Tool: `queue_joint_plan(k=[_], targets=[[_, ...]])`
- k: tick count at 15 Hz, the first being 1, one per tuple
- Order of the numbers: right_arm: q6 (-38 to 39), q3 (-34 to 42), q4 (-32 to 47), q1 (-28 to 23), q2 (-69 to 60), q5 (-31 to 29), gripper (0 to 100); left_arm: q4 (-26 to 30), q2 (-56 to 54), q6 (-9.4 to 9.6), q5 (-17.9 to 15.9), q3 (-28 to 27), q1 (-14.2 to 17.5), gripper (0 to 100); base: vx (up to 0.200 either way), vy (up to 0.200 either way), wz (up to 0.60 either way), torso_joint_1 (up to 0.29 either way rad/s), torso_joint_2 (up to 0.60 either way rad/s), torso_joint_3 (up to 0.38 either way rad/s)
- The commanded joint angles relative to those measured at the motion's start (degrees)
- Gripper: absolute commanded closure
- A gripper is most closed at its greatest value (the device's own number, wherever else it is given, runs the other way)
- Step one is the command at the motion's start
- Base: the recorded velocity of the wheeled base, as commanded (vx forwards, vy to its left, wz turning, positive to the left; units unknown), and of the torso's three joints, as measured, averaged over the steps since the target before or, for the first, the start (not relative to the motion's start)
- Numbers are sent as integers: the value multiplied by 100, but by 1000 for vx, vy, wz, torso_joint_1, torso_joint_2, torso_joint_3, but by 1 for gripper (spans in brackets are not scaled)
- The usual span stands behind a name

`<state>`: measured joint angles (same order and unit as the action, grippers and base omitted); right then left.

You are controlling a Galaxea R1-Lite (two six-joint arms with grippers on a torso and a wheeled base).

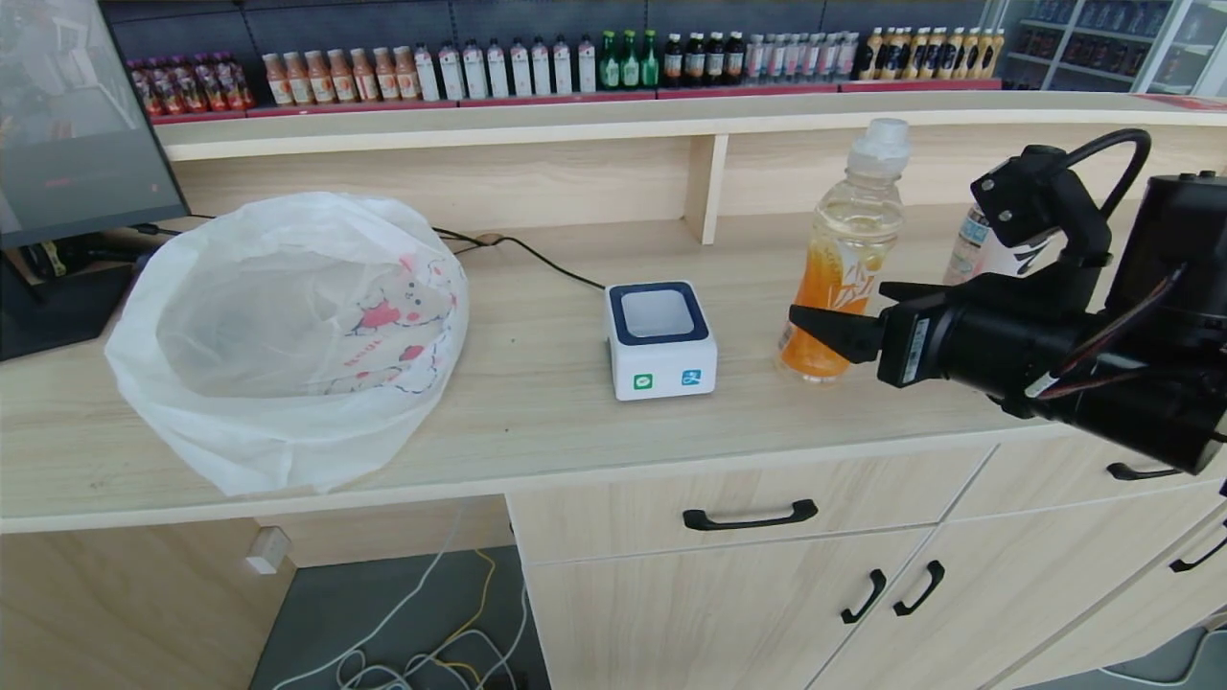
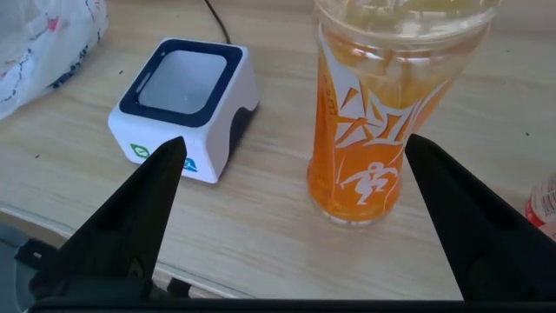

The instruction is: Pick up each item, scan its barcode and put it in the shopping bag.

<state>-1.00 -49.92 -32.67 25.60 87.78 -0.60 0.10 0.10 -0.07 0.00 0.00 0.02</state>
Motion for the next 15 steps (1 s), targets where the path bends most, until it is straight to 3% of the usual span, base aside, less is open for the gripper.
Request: queue_joint_plan(k=[1,5,9,15], targets=[[-41,61,-2,15,90,-178,0,-1,-1,-1,0,0,6,0,0,0,0,0,0,0],[-49,35,-20,-38,186,-292,0,-1,-1,-1,0,0,6,0,0,0,0,0,0,0],[-14,61,-1207,-169,775,-441,0,-1,-1,-1,0,0,-2,0,0,0,0,0,0,0],[3,-9,-1444,-222,1039,-520,0,-1,-1,-1,0,0,-2,0,0,0,0,0,0,0]])
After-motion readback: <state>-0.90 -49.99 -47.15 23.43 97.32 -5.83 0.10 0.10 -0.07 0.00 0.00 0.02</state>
